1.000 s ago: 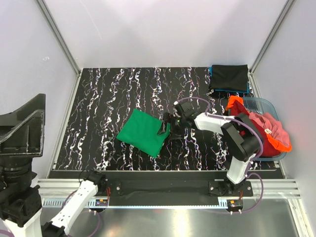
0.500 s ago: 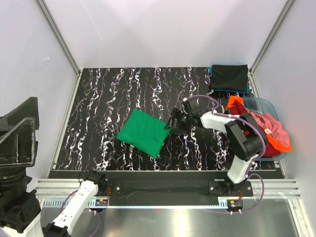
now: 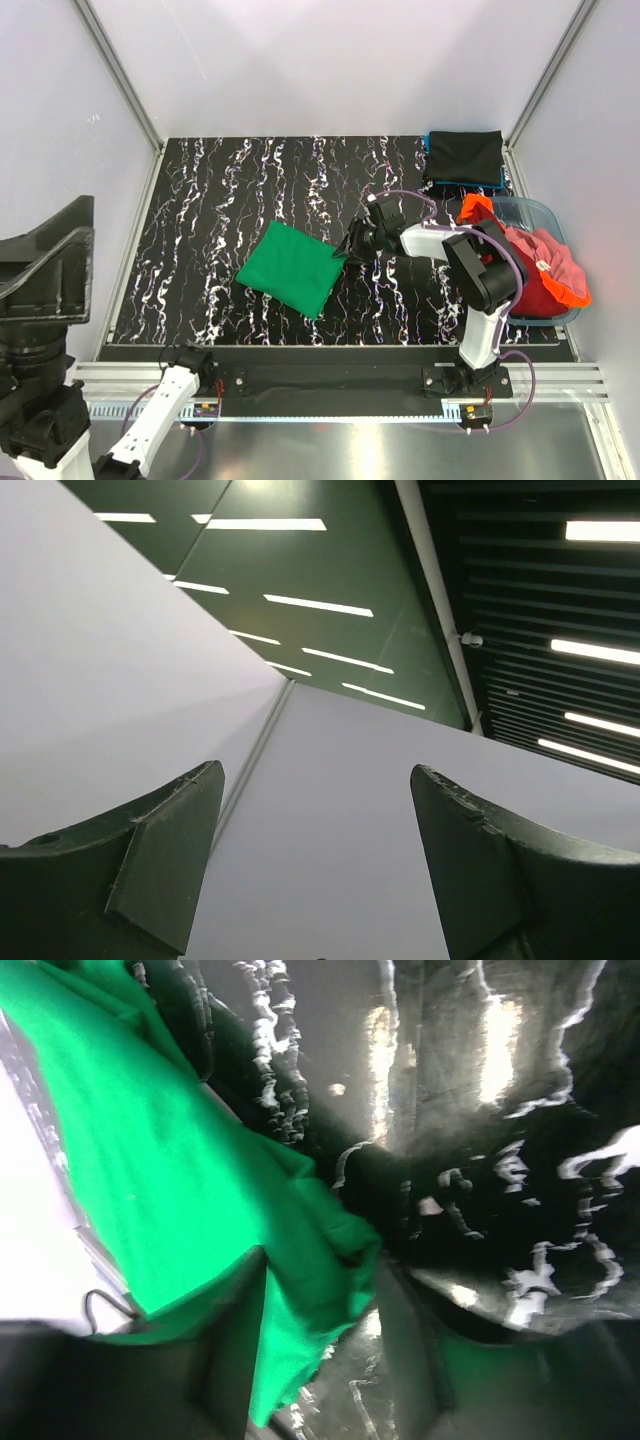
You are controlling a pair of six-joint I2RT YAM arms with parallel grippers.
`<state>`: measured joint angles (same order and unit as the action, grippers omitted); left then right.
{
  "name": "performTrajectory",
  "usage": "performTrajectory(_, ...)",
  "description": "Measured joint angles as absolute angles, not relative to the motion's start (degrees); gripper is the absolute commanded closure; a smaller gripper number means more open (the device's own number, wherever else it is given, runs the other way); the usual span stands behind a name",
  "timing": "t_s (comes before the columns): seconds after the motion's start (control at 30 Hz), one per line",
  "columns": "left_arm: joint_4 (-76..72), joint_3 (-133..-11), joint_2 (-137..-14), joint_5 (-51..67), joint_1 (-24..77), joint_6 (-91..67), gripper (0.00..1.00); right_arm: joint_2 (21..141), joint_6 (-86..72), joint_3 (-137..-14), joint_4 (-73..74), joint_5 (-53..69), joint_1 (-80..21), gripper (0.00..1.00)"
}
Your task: Fold and stack the t-shirts
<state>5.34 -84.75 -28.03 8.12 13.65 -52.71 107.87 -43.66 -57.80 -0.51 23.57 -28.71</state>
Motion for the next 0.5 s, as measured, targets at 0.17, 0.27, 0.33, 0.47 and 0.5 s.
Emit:
performTrajectory(0.17, 9.0, -79.8, -25.2, 6.0, 13.6, -51.2, 0.2, 109.1, -43.4, -56.7, -2.9, 24.4, -28.6, 0.83)
performTrajectory(0.27, 13.7, -76.9, -23.4, 4.3, 13.6, -49.2, 0.2, 110.1, -43.4, -56.2, -5.2, 26.2, -28.6, 1.0)
performTrajectory(0.33, 17.6, -75.2, -22.7, 3.3, 13.6, -47.7, 0.2, 110.5, -43.3, -56.2, -5.9, 27.2, -28.6, 1.0)
performTrajectory(0.47, 28.2, -70.5, -22.4, 1.1, 13.6, -43.3, 0.2, 110.1, -41.6, -56.3, -5.4, 27.6, -28.2, 1.0)
performTrajectory(0.5, 30.6, -69.2, -22.3, 0.6, 13.6, -42.5, 0.2, 109.8, -40.6, -56.6, -4.0, 27.5, -28.1, 1.0)
